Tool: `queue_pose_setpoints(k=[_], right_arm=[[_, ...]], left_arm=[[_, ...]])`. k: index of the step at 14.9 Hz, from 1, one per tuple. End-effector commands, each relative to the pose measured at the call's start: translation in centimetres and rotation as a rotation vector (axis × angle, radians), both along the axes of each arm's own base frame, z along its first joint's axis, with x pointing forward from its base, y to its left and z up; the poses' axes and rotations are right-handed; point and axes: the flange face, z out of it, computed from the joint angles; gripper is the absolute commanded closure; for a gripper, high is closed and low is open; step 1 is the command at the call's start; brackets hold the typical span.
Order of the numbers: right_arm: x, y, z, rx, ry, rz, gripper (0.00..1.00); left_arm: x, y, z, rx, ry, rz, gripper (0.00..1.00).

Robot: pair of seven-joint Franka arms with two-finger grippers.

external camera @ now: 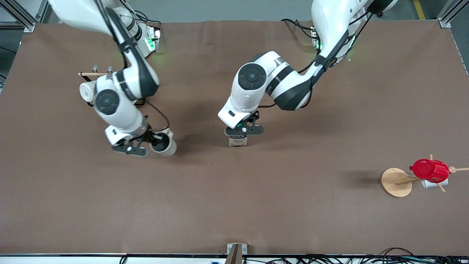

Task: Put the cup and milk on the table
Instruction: 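Carry the mug and milk carton toward the table center with both grippers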

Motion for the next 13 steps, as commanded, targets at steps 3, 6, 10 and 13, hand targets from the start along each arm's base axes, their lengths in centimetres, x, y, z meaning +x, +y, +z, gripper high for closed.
queue_pose_setpoints(k=[3,6,10,13], right_arm=[[-3.3,8.2,1.1,0.017,-0.013,-0.013,1.00],[-4.5,13.2,0.5,0.025,-0.017,-0.051,1.00],[-4.0,17.2,-2.5,0.025,-0.012,-0.091,0.99],[-3.9,19.4,-4.9,0.025,-0.012,-0.092,0.99]], left_arm=[[1.2,1.8,1.0,0.021,-0.020,0.022,0.68],[1.4,2.0,1.0,0.021,-0.020,0.025,0.68],[2.8,3.9,1.7,0.021,-0.026,0.049,0.68],[2.5,3.8,1.1,0.029,-0.012,0.047,0.66]])
